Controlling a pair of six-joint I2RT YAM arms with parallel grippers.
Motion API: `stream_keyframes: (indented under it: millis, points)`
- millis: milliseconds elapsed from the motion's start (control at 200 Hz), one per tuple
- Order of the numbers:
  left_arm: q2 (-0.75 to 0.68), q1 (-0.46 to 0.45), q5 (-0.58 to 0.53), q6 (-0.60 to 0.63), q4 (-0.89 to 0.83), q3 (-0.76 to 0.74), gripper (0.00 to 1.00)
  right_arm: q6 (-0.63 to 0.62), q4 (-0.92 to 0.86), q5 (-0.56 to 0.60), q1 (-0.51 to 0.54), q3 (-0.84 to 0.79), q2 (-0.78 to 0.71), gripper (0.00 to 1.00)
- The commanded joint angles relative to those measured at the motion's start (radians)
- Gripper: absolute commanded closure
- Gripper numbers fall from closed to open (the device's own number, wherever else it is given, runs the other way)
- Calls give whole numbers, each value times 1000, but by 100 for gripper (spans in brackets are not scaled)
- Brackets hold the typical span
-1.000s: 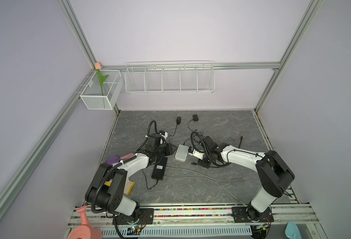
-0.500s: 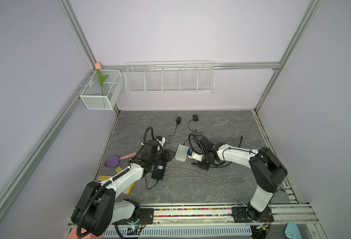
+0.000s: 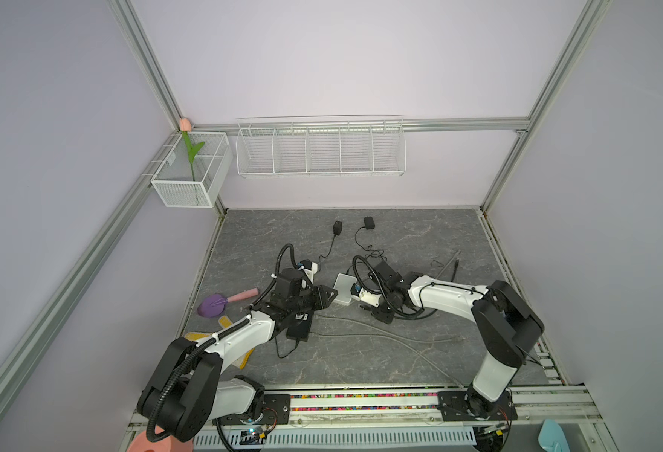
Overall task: Insert the plug into the switch port
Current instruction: 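Grasp the black ethernet plug with the right gripper while the left gripper grips the box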
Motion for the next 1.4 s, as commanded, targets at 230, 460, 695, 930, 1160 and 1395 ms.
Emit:
stream_keyframes:
  millis: [230, 460, 695, 930, 1160, 1395]
  points:
    - [149, -47, 75, -223, 305, 5, 56, -31, 269, 252, 105, -119, -157, 93]
    - [238, -88, 85, -280, 418, 25, 56, -32, 310, 283, 143, -132, -183, 93]
    - [275, -95, 88, -302, 454, 30, 59, -34, 329, 285, 150, -165, -192, 93]
    - [275, -98, 83, -316, 471, 32, 63, -34, 332, 279, 160, -170, -198, 93]
    - [277, -102, 85, -315, 474, 33, 73, -30, 331, 285, 164, -165, -193, 93]
    - [271, -105, 81, -321, 482, 21, 87, -22, 336, 295, 170, -154, -177, 93]
